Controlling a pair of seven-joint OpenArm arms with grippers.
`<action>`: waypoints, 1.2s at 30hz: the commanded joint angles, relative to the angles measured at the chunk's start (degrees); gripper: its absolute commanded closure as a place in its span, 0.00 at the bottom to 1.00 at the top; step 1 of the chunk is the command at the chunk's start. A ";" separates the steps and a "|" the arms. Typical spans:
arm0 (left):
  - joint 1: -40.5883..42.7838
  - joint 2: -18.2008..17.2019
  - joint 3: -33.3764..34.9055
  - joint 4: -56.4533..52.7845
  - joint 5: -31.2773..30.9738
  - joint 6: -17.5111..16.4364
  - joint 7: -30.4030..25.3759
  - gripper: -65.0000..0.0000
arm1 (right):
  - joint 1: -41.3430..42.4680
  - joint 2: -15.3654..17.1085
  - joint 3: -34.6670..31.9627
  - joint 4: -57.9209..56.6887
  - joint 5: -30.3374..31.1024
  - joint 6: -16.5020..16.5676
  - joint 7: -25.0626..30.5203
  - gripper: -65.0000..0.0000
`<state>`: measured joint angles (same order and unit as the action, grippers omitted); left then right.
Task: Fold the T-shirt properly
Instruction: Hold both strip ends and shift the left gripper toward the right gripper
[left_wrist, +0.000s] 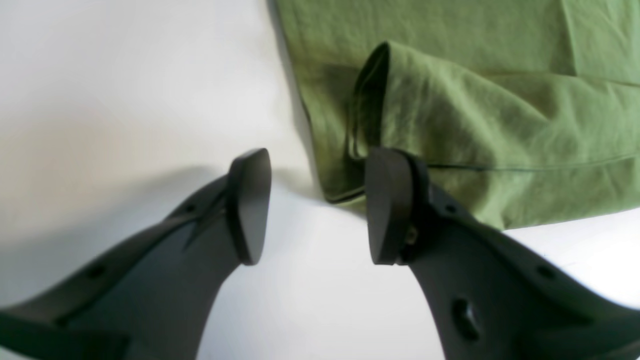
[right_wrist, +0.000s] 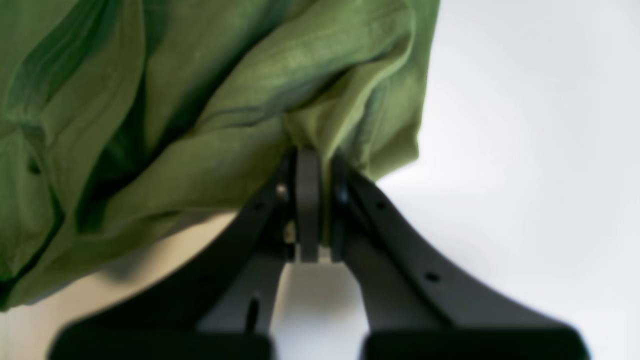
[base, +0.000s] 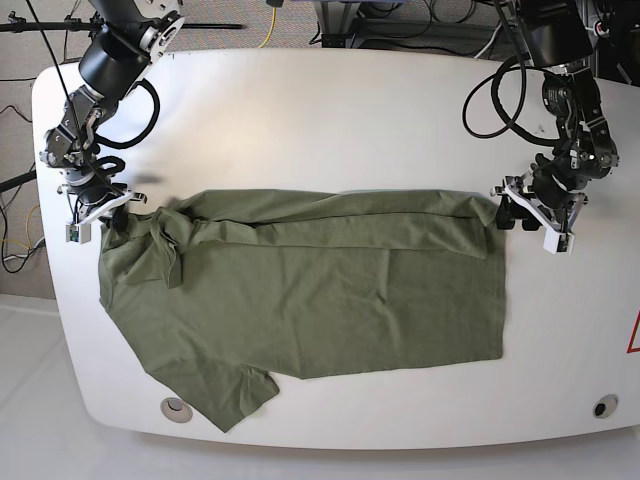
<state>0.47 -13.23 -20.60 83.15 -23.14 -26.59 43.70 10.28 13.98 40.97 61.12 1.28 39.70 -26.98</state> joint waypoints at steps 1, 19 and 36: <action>-0.87 -0.61 -0.02 0.85 -0.91 -0.18 -1.37 0.55 | 0.22 0.66 -0.05 0.37 -1.23 0.30 -1.72 1.00; -0.87 -0.44 4.20 0.85 -0.91 -0.18 -1.46 0.55 | 0.13 0.66 -0.05 0.37 -1.32 0.30 -1.72 1.00; -0.95 1.76 6.23 -1.18 2.78 -0.09 -1.81 0.55 | 0.13 0.57 -0.05 0.37 -1.32 0.30 -1.72 1.00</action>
<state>0.38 -11.42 -14.41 81.87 -21.17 -26.57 43.03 10.28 13.96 40.97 61.12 1.30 39.70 -26.98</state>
